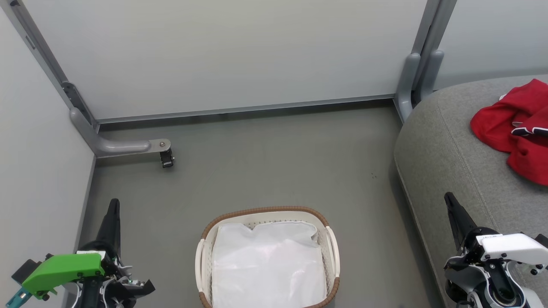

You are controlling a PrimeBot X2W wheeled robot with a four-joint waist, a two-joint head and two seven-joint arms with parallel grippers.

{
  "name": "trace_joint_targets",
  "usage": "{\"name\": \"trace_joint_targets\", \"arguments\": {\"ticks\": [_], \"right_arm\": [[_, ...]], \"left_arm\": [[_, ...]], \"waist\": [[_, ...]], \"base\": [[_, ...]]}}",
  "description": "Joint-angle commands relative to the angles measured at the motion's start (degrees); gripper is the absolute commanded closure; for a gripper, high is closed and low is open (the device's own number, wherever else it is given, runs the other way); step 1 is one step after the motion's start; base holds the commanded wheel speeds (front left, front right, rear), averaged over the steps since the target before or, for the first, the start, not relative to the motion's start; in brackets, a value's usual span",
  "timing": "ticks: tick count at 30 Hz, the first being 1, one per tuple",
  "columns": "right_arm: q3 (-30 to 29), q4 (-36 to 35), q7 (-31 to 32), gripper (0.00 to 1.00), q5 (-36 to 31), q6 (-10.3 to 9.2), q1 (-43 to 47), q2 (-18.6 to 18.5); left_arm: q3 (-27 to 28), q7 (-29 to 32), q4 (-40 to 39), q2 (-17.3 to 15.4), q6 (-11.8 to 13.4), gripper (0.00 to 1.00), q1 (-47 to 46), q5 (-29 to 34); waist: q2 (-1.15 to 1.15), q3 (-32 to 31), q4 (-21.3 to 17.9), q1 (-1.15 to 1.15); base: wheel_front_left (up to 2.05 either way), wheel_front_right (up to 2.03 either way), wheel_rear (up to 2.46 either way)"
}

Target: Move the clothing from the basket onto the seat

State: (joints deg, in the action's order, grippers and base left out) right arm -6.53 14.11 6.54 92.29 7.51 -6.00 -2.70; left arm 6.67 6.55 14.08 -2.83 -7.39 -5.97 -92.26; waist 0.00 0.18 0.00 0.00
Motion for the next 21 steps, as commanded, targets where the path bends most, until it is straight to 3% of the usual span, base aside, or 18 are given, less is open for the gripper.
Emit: {"name": "trace_joint_targets", "arguments": {"ticks": [1,21], "right_arm": [[-0.1,-0.3,0.2,1.00,0.2,-0.04,-0.4,-0.3],[-0.1,-0.3,0.2,1.00,0.2,-0.04,-0.4,-0.3]], "left_arm": [[0.1,0.2,-0.1,0.0,-0.3,1.00,-0.5,-0.2],[0.0,0.2,-0.1,0.0,-0.3,1.00,-0.5,-0.3]], "waist": [[0.00,0.0,0.0,0.00],[0.00,0.0,0.0,0.00]], "base": [[0.00,0.00,0.00],[0.00,0.00,0.00]]}}
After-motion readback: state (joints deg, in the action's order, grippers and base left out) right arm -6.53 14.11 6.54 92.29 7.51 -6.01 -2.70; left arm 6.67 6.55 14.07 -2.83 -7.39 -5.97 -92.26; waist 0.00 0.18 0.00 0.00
